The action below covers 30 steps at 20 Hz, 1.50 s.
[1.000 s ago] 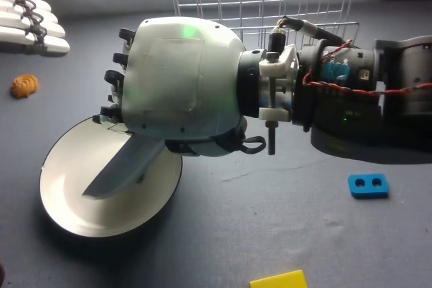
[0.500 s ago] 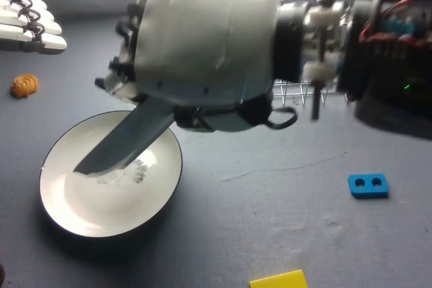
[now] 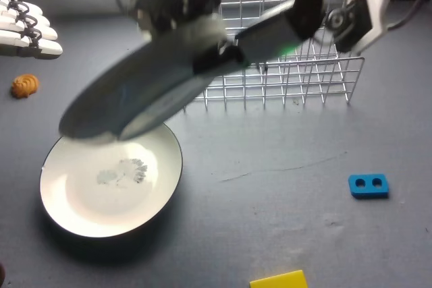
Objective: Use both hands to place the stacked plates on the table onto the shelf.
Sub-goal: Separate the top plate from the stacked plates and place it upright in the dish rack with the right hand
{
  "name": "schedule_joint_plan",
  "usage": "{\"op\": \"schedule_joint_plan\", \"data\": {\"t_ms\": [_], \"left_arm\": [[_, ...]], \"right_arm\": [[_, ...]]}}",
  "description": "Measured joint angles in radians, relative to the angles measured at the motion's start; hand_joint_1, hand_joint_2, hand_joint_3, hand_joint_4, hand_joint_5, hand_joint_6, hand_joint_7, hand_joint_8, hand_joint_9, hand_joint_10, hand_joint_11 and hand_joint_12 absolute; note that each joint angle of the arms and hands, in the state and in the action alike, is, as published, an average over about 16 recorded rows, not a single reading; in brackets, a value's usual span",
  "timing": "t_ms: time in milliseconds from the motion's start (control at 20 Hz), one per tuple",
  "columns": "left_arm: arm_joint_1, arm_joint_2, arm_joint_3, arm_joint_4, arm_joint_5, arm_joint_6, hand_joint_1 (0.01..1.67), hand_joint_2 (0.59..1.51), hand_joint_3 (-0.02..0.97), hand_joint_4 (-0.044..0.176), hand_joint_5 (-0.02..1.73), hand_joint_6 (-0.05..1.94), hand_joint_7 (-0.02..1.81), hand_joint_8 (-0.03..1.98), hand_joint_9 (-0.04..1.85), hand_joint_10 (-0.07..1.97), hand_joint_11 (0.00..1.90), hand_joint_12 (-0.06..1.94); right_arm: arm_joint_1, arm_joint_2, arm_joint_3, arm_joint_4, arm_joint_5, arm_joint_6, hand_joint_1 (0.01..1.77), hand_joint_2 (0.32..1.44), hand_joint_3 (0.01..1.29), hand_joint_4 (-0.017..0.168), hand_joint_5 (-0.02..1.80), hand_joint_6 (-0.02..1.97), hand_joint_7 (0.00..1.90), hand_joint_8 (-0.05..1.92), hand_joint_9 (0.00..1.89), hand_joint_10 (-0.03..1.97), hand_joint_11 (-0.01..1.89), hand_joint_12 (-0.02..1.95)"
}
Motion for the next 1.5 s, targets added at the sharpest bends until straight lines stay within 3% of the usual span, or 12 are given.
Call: {"op": "schedule_joint_plan", "data": {"t_ms": [250, 600, 950, 1500], "left_arm": [[0.004, 0.001, -0.006, 0.024, 0.006, 0.000, 0.02, 1.109, 0.021, 0.001, 0.03, 0.01, 0.02, 0.02, 0.01, 0.00, 0.02, 0.00], [0.005, 0.003, -0.016, 0.052, 0.009, 0.000, 0.02, 1.108, 0.021, 0.001, 0.03, 0.01, 0.02, 0.02, 0.01, 0.00, 0.02, 0.00], [0.007, 0.004, -0.025, 0.063, 0.011, 0.000, 0.02, 1.103, 0.021, 0.001, 0.03, 0.01, 0.02, 0.02, 0.01, 0.00, 0.02, 0.00], [0.009, 0.005, -0.042, 0.073, 0.011, 0.000, 0.02, 1.099, 0.020, 0.001, 0.04, 0.01, 0.02, 0.02, 0.01, 0.00, 0.02, -0.01]], "right_arm": [[0.048, 0.022, 0.031, 0.010, -0.046, 0.150, 1.20, 0.97, 0.02, -0.006, 0.87, 1.00, 1.11, 0.88, 1.42, 0.00, 1.04, 1.03], [0.081, 0.044, 0.073, 0.151, -0.144, 0.151, 1.20, 0.99, 0.02, -0.007, 0.87, 1.00, 1.12, 0.87, 1.42, 0.00, 1.05, 1.03], [0.083, 0.056, 0.137, 0.275, -0.198, 0.122, 1.21, 0.99, 0.02, -0.008, 0.87, 1.00, 1.12, 0.87, 1.43, 0.00, 1.05, 1.04], [0.053, 0.066, 0.221, 0.443, -0.228, 0.096, 1.22, 0.99, 0.02, -0.008, 0.87, 0.99, 1.14, 0.85, 1.42, 0.00, 1.05, 1.01]]}}
